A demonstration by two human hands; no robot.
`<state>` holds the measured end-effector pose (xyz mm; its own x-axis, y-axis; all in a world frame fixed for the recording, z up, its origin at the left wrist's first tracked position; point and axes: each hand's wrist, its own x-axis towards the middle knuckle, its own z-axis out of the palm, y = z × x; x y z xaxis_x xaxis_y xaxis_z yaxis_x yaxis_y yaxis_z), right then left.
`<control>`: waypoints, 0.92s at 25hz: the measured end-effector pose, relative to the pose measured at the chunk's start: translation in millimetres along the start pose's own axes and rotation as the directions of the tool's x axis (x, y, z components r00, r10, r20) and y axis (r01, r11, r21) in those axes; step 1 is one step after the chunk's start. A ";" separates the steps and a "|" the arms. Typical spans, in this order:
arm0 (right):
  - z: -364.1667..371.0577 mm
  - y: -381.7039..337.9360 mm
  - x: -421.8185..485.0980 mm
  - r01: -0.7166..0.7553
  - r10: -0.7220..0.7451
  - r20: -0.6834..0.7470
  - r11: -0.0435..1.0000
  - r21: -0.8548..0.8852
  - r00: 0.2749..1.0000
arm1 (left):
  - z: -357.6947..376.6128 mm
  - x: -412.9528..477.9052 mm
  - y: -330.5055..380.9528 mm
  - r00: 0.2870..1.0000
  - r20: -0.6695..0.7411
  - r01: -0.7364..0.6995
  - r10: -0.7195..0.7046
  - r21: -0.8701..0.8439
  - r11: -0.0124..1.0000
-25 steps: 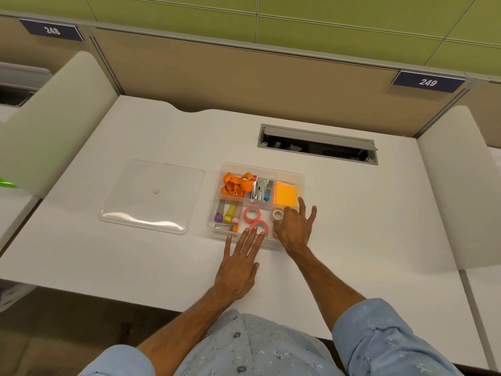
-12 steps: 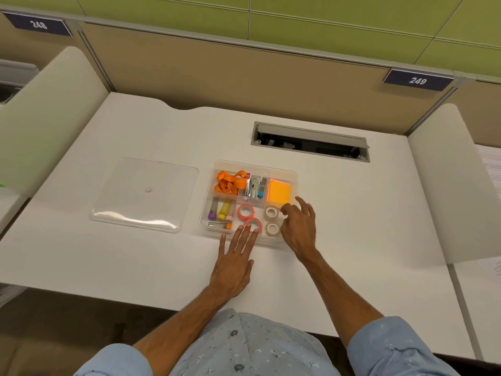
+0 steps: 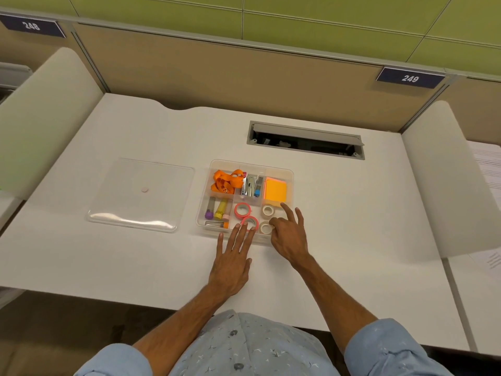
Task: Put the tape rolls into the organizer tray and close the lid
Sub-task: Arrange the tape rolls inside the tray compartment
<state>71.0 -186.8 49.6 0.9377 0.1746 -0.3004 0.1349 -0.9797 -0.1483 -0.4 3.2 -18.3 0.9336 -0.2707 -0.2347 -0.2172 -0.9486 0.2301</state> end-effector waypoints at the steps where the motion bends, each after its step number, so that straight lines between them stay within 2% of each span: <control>1: 0.3 -1.0 -0.6 0.006 -0.006 -0.001 1.000 0.004 1.000 | -0.4 0.3 0.2 1.000 0.009 0.001 -0.001 0.010 1.000; 6: -3.8 -0.3 -2.4 0.008 -0.007 -0.015 0.999 0.045 1.000 | -1.0 -0.7 1.4 1.000 0.010 0.003 -0.003 0.004 1.000; 11: -21.8 19.9 1.4 -0.060 0.078 -0.152 0.991 0.121 0.985 | -1.7 -2.1 1.3 1.000 -0.005 -0.012 0.012 0.005 1.000; 13: -30.4 32.5 4.0 -0.057 0.076 -0.150 0.990 0.126 0.986 | -1.6 -2.3 1.0 1.000 -0.004 -0.015 0.015 0.012 1.000; 16: -39.6 40.6 8.9 0.009 -0.007 -0.024 0.995 0.097 1.000 | -1.9 -2.0 0.7 1.000 -0.003 -0.014 0.014 0.022 1.000; 20: -41.5 34.0 17.7 0.109 -0.093 0.202 0.992 -0.071 0.975 | -1.6 -2.0 2.0 1.000 -0.005 -0.013 0.014 0.024 1.000; 23: -39.3 27.7 25.3 0.143 -0.101 0.248 0.977 -0.158 0.964 | -2.1 -2.5 1.5 1.000 -0.007 -0.012 0.012 0.019 1.000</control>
<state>111.0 -213.4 74.9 0.8107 0.2912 -0.5078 0.3162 -0.9479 -0.0387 -2.5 2.8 -15.4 0.9330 -0.2809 -0.2249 -0.2337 -0.9483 0.2147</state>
